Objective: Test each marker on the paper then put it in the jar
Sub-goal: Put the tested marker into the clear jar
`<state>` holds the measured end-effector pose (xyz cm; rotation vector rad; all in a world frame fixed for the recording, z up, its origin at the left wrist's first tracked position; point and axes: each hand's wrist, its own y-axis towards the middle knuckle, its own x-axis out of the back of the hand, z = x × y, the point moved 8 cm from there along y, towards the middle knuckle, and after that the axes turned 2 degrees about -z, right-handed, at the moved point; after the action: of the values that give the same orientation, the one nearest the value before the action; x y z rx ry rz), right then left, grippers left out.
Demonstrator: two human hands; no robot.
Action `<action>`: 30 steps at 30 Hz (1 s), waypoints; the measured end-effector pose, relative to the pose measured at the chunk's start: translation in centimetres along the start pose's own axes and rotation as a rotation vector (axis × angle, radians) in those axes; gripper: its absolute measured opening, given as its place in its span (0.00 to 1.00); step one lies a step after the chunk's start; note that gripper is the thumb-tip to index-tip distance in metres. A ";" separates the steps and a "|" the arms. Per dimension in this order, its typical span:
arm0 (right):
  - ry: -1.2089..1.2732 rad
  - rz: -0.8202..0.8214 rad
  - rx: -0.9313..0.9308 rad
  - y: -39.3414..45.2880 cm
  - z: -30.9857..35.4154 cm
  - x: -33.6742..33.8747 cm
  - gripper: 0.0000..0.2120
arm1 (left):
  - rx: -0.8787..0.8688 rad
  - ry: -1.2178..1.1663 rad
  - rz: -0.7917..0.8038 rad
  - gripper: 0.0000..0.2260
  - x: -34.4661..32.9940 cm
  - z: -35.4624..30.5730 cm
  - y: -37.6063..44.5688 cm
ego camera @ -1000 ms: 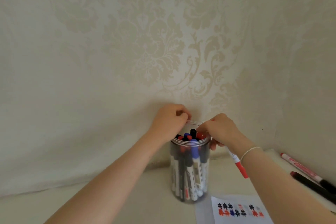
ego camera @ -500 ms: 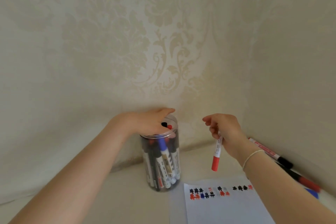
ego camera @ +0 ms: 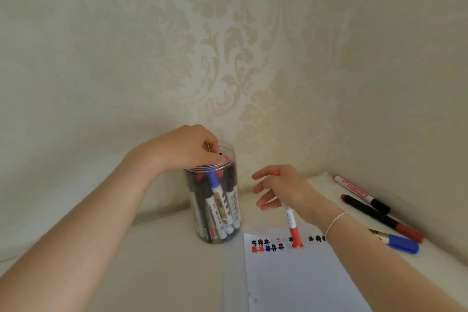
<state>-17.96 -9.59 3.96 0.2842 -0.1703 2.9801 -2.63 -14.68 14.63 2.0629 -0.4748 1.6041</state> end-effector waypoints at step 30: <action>-0.158 0.387 -0.052 1.9 -2.1 -8.1 0.30 | 0.007 -0.084 0.299 0.12 -2.5 0.1 1.8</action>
<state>-10.72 -12.22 0.14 0.5374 -0.3581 3.3251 -4.18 -16.32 12.47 2.1502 -0.8419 1.6873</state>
